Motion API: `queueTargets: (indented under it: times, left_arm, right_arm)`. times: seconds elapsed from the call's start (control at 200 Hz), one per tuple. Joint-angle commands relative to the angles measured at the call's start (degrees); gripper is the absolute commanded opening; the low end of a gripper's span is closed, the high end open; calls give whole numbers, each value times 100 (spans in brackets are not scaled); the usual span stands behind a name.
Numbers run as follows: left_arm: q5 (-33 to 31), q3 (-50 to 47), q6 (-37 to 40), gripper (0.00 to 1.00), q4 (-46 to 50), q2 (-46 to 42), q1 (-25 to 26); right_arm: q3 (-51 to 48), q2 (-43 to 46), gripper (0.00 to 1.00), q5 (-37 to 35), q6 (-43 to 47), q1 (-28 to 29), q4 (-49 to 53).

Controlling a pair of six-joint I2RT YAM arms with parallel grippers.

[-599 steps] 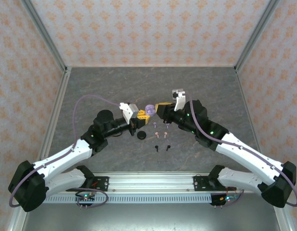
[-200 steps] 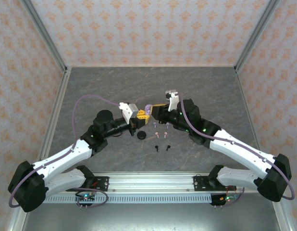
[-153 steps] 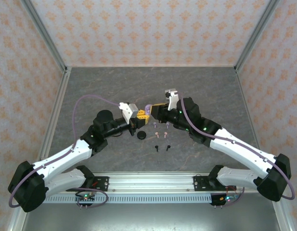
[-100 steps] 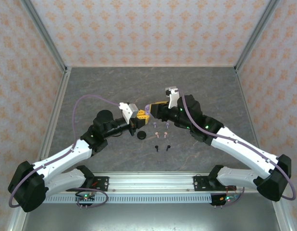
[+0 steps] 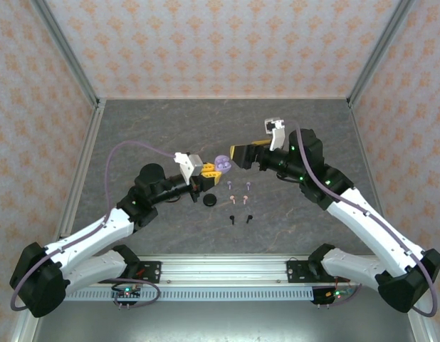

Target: Insert the wireless bluetooth earbuds into the charging case

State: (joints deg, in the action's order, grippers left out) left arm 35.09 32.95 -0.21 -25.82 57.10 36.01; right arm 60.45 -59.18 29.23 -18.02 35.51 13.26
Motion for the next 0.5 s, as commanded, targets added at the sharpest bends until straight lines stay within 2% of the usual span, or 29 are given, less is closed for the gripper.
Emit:
queueTargets:
  times: [0.0,0.16,0.495]
  left_arm:
    - [274,247,-26,0,-274,-109,47]
    - [442,303,-23,0,-265,-105,47]
    - [562,361,19,0,-187,-69,68]
  right_arm:
    - [-184,17,99,955,-204,-66,-247]
    - [-217,-189,99,1605,-363,-83,-512]
    - [-246,-454,100,2215,-629,-88,-1090]
